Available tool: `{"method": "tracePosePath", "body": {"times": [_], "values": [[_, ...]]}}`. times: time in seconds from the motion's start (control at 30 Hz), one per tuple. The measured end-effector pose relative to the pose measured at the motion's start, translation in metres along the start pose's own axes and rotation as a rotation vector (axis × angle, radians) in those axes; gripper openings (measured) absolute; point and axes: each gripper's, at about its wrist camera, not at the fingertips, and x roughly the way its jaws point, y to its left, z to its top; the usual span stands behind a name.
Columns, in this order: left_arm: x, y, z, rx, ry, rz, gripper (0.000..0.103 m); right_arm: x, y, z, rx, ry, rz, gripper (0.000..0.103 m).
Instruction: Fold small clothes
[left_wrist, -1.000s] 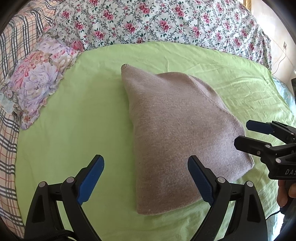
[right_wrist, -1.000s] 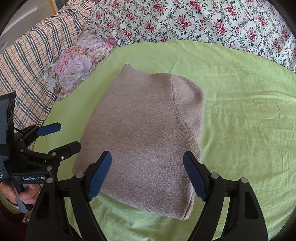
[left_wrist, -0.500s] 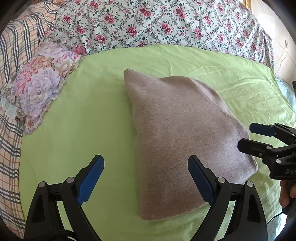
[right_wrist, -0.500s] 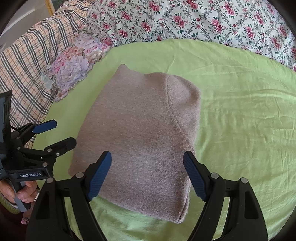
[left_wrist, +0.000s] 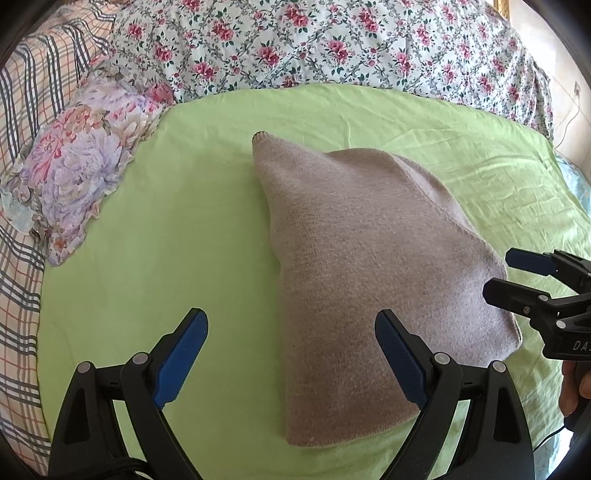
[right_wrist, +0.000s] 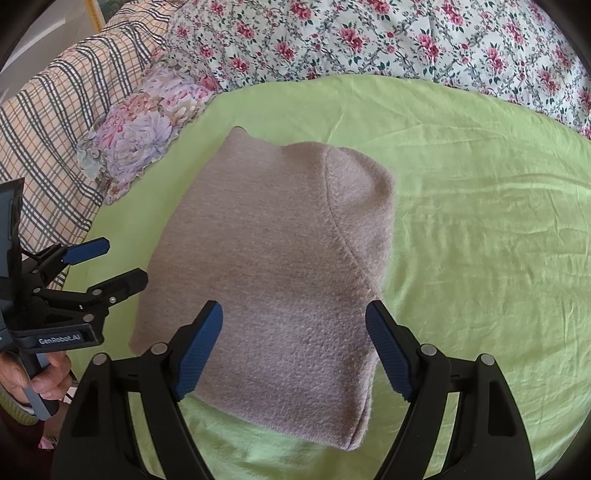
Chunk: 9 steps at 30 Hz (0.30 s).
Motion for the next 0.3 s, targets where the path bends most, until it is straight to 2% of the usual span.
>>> {"method": "tracePosePath", "body": {"times": [0.3], "values": [[0.0048, -0.0054, -0.0022, 0.01, 0.01, -0.001, 0.092, 0.0028, -0.0106, -0.0011, 0.038, -0.008, 0.011, 0.08]]}}
